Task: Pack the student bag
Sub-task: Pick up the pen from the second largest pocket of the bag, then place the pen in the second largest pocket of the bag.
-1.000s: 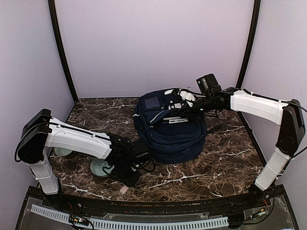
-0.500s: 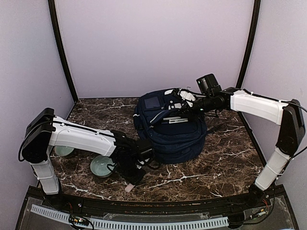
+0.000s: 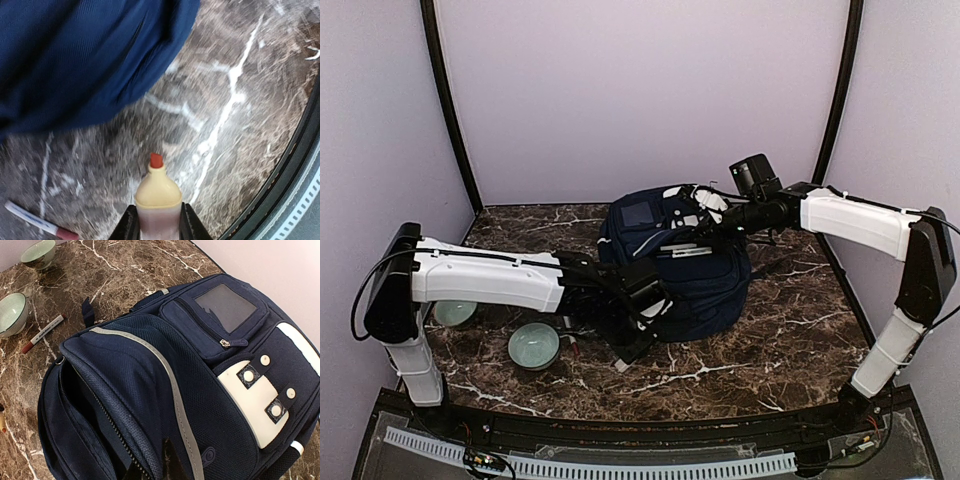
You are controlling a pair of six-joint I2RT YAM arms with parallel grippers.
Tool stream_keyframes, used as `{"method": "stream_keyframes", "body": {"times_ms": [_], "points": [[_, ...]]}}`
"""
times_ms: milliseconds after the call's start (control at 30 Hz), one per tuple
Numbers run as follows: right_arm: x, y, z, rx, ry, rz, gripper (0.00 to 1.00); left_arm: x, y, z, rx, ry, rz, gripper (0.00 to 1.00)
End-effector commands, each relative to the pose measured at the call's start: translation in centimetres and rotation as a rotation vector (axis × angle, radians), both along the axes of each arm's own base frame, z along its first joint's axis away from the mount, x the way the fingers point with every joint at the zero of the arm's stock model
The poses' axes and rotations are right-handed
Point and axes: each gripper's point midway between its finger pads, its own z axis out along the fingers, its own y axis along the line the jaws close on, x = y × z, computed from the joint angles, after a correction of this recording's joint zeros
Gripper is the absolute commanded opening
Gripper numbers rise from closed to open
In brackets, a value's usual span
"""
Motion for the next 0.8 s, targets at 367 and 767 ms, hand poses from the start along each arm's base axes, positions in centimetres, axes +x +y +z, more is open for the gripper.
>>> {"method": "stream_keyframes", "body": {"times_ms": [367, 767], "points": [[-0.9, 1.2, 4.2, 0.106, -0.063, 0.052, 0.0, 8.3, -9.6, 12.3, -0.141, -0.737, -0.353, 0.0], [-1.0, 1.4, 4.6, 0.118, -0.058, 0.055, 0.0, 14.4, -12.9, 9.5, 0.198, -1.115, -0.489, 0.0]]}}
